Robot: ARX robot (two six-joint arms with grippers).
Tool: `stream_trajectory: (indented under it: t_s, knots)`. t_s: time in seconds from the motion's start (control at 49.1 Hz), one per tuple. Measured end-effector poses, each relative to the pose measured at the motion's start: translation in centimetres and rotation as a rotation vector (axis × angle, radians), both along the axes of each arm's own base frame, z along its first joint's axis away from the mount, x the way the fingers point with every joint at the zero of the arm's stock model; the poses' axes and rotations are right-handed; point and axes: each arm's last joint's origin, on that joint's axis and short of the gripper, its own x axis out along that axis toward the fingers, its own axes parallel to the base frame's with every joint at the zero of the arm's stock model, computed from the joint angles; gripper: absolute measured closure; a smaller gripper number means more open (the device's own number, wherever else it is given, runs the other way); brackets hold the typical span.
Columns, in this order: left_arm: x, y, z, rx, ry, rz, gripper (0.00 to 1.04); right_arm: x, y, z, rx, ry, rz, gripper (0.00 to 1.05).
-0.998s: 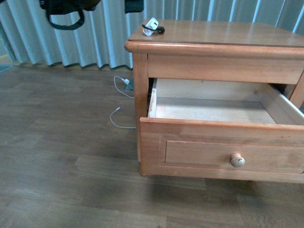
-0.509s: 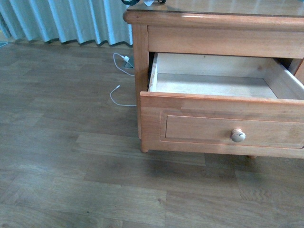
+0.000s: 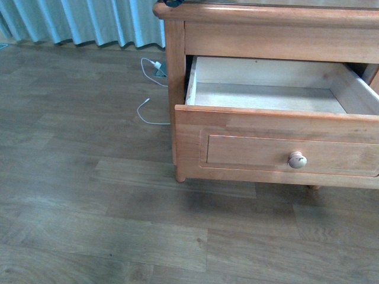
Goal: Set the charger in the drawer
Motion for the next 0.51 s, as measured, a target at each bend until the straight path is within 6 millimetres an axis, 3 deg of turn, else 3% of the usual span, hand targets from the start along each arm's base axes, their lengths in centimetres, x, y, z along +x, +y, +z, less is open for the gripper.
stream_trajectory:
  t_s: [0.265,0.509]
  knots:
    - [-0.6,0.5,0.3,-0.002,-0.005,0.005,0.74,0.0,0.0,0.0,0.0,0.0,0.0,0.08]
    - [-2.1,1.5,1.2,-0.019,-0.008,-0.012,0.78,0.0,0.0,0.0,0.0,0.0,0.0,0.08]
